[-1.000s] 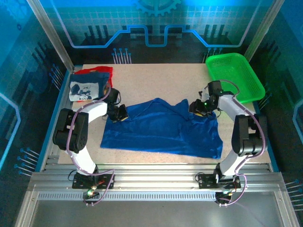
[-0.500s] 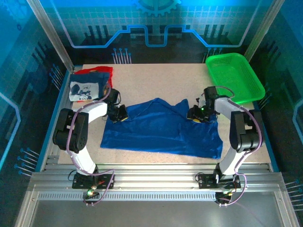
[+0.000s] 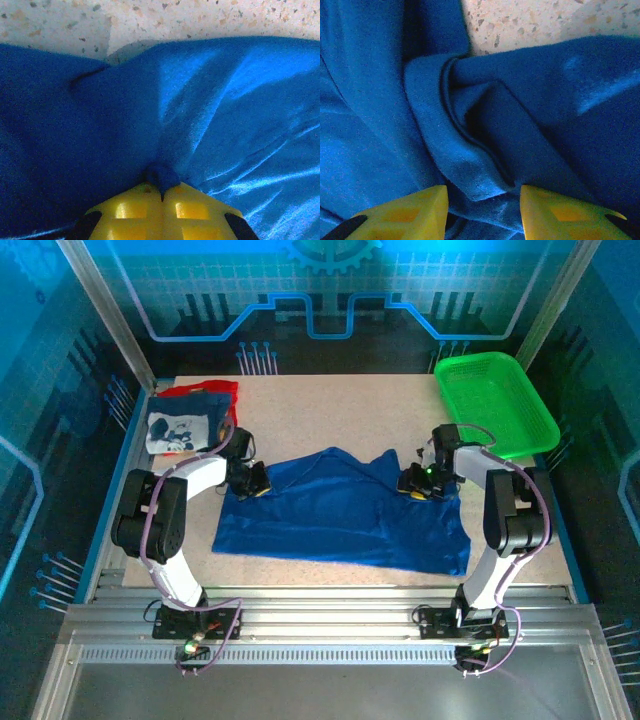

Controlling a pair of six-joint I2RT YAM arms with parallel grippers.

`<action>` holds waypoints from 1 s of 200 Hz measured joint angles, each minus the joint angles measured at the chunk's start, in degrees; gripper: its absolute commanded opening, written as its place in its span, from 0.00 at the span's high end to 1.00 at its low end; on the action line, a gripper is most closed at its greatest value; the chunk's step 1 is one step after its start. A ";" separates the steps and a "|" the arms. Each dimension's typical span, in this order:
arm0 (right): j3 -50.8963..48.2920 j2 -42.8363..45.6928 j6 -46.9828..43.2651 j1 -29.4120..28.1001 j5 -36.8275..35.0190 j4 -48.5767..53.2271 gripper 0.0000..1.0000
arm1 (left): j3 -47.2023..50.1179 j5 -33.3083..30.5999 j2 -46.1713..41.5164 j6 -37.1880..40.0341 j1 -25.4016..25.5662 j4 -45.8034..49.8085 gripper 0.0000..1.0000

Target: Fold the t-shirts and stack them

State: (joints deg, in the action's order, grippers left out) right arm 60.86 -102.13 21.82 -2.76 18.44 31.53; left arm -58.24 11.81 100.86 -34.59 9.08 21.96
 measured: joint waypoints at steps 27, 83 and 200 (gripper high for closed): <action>0.98 -1.11 0.04 0.00 -0.02 -0.33 0.60 | 0.00 0.00 0.00 0.00 0.00 0.00 1.00; 3.30 -3.02 0.44 0.24 -0.26 -0.61 0.78 | 0.00 0.00 0.00 0.00 0.00 0.00 1.00; 8.74 -2.99 0.61 1.70 -1.99 0.63 1.00 | -0.61 -0.02 0.02 0.00 0.00 0.59 1.00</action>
State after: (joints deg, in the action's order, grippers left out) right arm 69.60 -105.12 22.44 -1.06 16.45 32.16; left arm -58.85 11.79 100.88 -34.59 9.08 22.55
